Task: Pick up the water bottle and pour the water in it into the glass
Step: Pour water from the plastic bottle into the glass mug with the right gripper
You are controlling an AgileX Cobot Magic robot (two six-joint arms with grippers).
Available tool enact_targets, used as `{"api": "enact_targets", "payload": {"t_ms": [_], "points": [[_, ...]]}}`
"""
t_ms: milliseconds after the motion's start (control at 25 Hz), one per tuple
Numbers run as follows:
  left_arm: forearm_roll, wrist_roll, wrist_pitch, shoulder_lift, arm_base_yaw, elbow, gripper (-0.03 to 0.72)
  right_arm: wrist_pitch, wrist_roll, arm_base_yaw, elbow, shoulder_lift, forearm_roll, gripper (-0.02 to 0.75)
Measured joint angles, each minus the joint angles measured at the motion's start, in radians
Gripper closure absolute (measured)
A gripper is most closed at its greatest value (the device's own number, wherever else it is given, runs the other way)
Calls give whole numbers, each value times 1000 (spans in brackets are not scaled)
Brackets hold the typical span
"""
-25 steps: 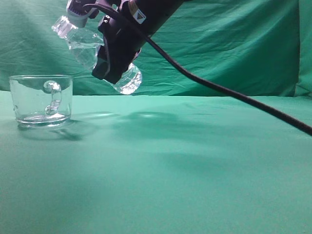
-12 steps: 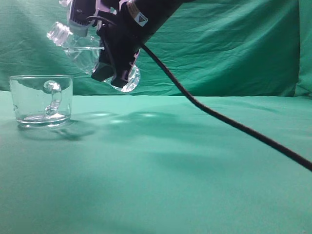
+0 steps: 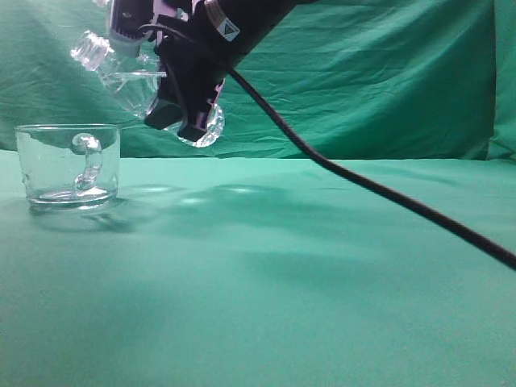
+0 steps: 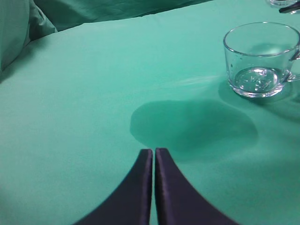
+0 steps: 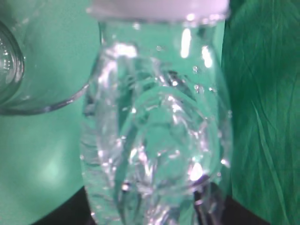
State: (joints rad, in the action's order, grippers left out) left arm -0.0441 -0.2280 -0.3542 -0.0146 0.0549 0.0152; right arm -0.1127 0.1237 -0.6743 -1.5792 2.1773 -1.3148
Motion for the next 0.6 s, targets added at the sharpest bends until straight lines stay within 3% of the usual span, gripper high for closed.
{"api": "enact_targets", "payload": {"t_ms": [240,600], "points": [[0,0,0,0,0,0,688,-1,-7,0,-35,27,-18,447],[0,0,0,0,0,0,688,-9,-10,0,-47,36,-165,447]]}}
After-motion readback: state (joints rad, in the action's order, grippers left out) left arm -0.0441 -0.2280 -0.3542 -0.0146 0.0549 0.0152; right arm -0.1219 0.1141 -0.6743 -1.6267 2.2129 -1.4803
